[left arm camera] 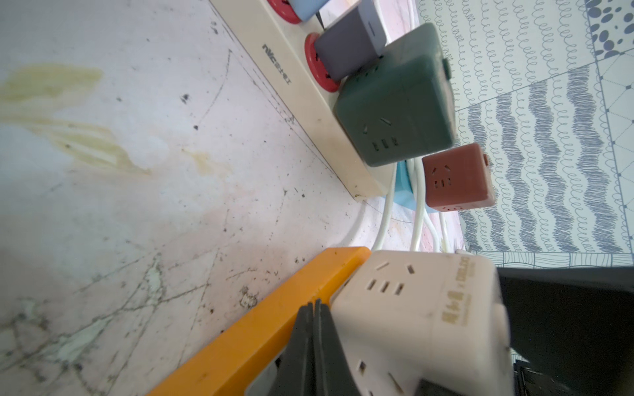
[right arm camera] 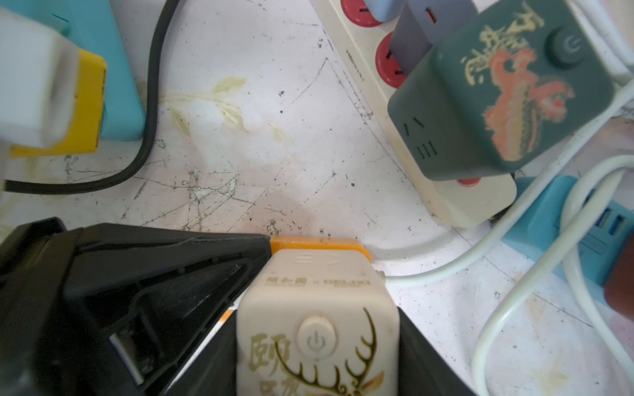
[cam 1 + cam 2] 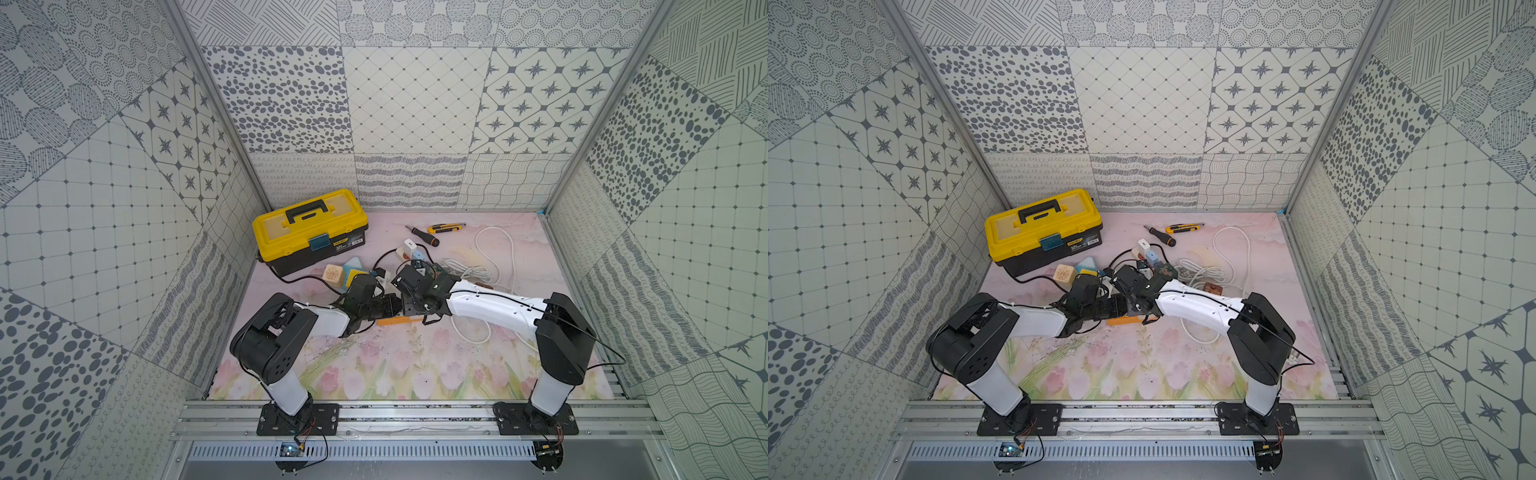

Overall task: Pull the plug off the socket
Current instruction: Remove the plug from the socket.

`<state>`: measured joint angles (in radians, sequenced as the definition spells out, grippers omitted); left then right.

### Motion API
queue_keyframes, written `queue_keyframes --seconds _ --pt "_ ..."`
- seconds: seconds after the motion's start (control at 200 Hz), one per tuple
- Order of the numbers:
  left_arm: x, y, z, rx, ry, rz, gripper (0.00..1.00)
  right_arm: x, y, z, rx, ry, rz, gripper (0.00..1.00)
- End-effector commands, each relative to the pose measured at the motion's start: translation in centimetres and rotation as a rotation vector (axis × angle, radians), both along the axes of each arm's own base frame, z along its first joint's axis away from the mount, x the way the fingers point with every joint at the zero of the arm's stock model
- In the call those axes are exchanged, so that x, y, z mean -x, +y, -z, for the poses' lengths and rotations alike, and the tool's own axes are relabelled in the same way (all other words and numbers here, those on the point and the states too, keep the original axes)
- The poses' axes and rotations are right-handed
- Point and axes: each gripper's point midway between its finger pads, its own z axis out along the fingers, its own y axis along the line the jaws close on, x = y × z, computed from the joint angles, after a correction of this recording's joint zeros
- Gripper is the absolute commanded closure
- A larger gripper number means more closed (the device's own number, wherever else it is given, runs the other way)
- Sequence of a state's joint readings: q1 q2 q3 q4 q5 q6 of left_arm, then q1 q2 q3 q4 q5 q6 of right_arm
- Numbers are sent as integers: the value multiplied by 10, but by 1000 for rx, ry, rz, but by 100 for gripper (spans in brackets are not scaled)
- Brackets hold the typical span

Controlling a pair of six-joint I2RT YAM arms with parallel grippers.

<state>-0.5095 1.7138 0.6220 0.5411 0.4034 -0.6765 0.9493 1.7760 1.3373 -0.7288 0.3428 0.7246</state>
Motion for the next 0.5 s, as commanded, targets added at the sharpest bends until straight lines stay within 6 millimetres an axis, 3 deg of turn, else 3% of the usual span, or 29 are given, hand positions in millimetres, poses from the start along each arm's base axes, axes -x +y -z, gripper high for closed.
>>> queue_keyframes --seconds 0.0,0.24,0.37,0.495 --pt "69 62 98 -365 368 -81 100 -29 25 -82 -189 -200 9 81" --pt "81 48 100 -331 397 -42 100 -36 12 -56 -174 -145 51 82" --pt "88 52 98 -329 395 -53 100 -35 11 -66 -190 -145 36 82" --pt "80 51 90 -343 365 -52 100 -29 7 -72 -182 -134 16 82"
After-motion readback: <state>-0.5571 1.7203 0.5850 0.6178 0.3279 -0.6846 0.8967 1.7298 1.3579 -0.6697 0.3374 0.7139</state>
